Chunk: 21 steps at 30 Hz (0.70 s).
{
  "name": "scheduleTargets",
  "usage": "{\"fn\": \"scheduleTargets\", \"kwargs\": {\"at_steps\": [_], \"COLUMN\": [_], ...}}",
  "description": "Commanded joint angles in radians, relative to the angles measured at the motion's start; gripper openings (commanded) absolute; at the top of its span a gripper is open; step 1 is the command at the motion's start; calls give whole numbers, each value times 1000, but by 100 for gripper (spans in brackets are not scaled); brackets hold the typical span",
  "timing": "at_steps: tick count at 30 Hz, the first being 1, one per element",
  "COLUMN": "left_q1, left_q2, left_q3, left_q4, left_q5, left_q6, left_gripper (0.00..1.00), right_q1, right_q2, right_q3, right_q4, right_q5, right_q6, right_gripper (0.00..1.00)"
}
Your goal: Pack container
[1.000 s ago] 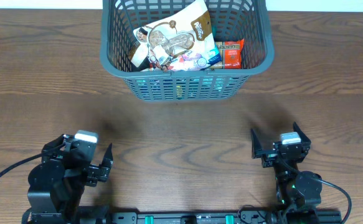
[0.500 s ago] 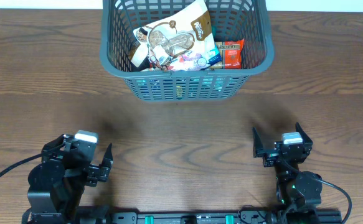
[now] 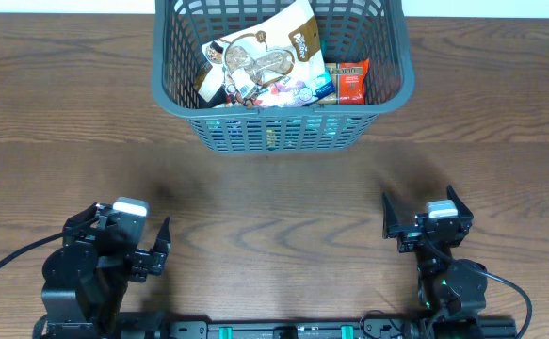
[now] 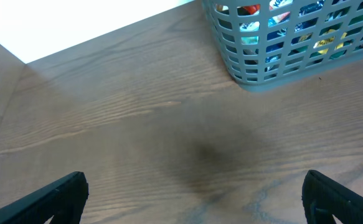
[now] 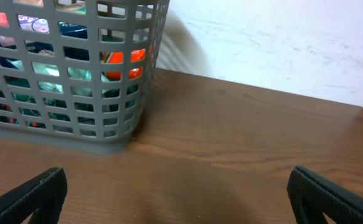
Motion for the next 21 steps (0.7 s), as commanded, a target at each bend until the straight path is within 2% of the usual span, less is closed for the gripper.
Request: {"fn": "scheduleTargets", "kwargs": {"at_steps": [1, 8, 14, 21], "left_q1": [5, 5, 3, 3], "left_q2": [-6, -11, -96, -280], "left_q3": [1, 1, -23, -233], "left_q4": [1, -13, -42, 163], "left_q5": [-12, -11, 151, 184], "left_q6": [13, 11, -107, -262], "left_gripper": [99, 99, 99, 99], "right_q1": [8, 8, 8, 8], "right_q2": [-7, -7, -7, -7], "right_q3": [-5, -5, -5, -5], "right_q4": [0, -1, 0, 0], "right_q5": [2, 2, 3, 2], "right_q6": [7, 7, 7, 7], "right_gripper": [99, 99, 99, 99]}}
